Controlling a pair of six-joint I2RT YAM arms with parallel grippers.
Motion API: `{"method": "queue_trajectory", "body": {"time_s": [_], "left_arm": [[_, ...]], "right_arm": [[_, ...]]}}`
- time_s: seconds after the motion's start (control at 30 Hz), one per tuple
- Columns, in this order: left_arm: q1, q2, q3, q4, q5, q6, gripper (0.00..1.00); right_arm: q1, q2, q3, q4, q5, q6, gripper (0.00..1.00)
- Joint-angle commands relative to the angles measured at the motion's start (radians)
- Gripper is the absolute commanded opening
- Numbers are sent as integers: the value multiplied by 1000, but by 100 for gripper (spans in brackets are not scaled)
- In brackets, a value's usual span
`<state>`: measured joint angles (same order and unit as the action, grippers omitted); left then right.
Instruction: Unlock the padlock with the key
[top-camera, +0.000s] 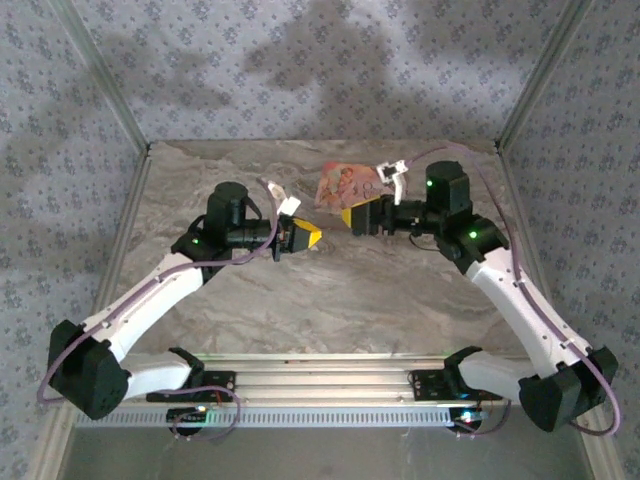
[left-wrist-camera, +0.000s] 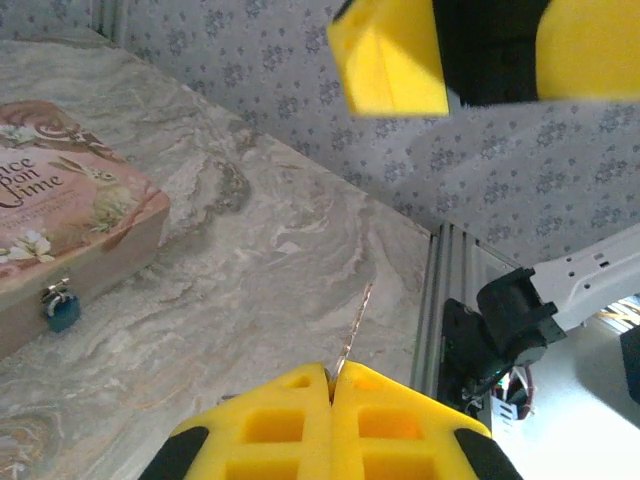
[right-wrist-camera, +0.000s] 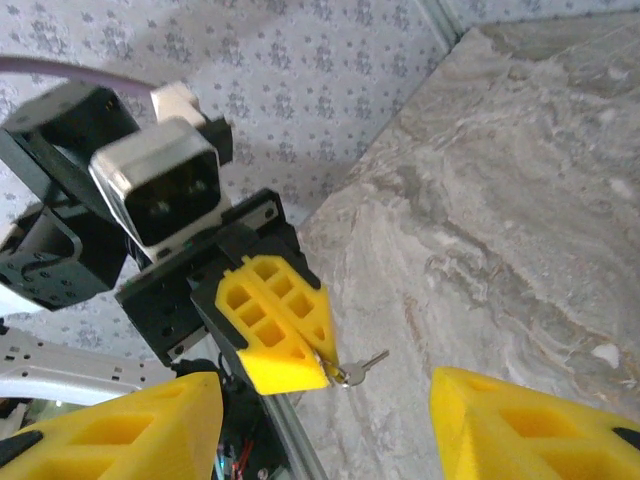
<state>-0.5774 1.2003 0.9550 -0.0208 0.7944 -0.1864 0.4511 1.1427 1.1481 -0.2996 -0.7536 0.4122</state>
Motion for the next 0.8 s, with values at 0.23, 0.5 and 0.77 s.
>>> {"method": "queue_trajectory", "body": {"time_s": [0.23,0.5,0.77], "left_arm": [[-20,-69,-14,42,-69,3,0],[-111,-143,-60,18,-397,138,0],[-201,-159,-90,50,-681,269,0]], "right_arm": [[93,77,-1,64,98,71,54],[128,108,-2,92,197,263,48],[160,150,-14,118,300,560,45]]}}
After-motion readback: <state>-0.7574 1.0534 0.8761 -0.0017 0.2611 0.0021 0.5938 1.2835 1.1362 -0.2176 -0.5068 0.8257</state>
